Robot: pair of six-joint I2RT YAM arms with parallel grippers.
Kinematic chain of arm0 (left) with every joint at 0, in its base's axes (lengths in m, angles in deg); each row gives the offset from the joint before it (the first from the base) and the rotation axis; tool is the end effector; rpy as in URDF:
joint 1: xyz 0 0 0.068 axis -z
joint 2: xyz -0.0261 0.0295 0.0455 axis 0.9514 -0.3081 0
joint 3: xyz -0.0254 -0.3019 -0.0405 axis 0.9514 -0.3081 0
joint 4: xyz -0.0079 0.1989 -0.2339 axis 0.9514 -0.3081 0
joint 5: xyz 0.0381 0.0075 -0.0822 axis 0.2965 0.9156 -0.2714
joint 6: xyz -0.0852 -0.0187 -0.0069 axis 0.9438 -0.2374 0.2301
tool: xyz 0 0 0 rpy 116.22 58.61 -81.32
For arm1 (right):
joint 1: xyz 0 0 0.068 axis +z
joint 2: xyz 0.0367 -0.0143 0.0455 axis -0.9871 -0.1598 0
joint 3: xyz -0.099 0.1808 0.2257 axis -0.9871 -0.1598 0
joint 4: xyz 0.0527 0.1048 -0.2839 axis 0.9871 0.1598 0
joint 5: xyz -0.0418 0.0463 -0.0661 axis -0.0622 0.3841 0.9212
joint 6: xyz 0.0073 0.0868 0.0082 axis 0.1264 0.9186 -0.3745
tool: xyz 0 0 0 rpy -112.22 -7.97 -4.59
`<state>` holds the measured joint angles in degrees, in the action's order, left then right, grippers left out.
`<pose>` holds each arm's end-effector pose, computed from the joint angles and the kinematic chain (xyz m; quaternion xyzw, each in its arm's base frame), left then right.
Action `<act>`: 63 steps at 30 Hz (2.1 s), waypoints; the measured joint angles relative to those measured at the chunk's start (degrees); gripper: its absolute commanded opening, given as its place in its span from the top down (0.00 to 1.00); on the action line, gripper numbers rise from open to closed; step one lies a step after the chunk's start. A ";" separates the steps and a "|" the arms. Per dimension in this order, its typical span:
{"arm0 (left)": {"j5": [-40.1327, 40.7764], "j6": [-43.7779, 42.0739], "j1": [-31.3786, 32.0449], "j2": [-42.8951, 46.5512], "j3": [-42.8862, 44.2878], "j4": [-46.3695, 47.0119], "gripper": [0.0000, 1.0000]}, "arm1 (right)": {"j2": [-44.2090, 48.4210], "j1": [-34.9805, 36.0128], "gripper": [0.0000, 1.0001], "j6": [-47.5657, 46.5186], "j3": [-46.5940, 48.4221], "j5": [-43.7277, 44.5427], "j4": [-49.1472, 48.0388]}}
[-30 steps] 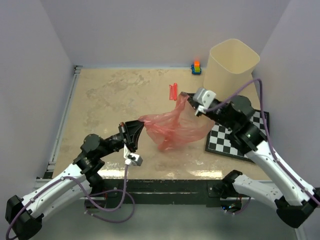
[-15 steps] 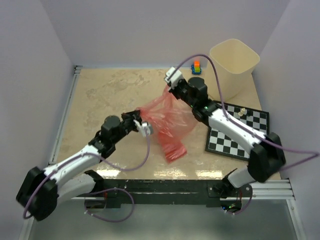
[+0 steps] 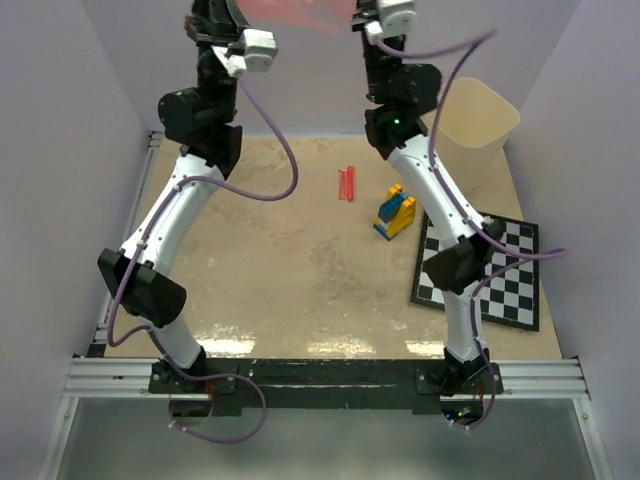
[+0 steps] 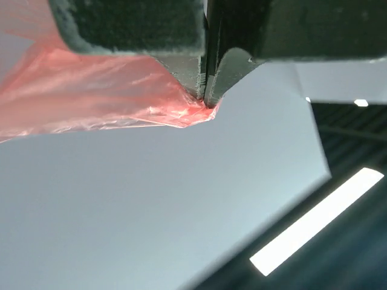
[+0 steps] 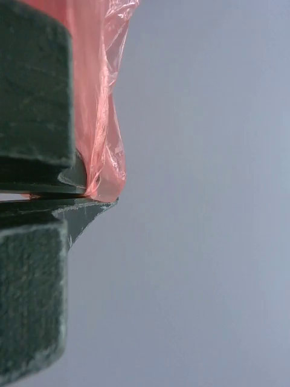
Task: Put the trash bags into the trash bin
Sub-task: Unfold the trash bag at the center of the board.
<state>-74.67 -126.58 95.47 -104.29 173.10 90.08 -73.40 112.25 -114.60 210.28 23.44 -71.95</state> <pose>0.3955 -0.1692 0.6202 0.1769 0.2623 0.2147 0.9240 0.4640 0.2716 0.6249 -0.1035 0.3166 0.0174 0.9427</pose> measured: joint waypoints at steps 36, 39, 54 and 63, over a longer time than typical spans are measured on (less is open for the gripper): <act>-8.33 -0.90 20.83 57.83 -75.87 -37.46 1.00 | 50.47 5.92 1.00 7.74 -80.21 -10.12 40.89; -6.43 5.25 20.83 51.87 -69.53 -44.54 1.00 | 44.33 4.46 1.00 11.23 -75.69 -8.48 42.82; 9.55 12.09 8.74 22.16 -28.24 -9.38 1.00 | 34.12 -2.34 1.00 20.37 -36.61 -7.10 8.20; -13.97 12.70 9.25 31.36 -48.74 -39.30 1.00 | 29.57 2.99 1.00 8.96 -48.63 -17.27 37.09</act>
<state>-88.64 -113.88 104.72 -72.92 124.36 50.78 -43.83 115.24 -105.64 161.65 6.17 -34.85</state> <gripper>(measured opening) 0.009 0.006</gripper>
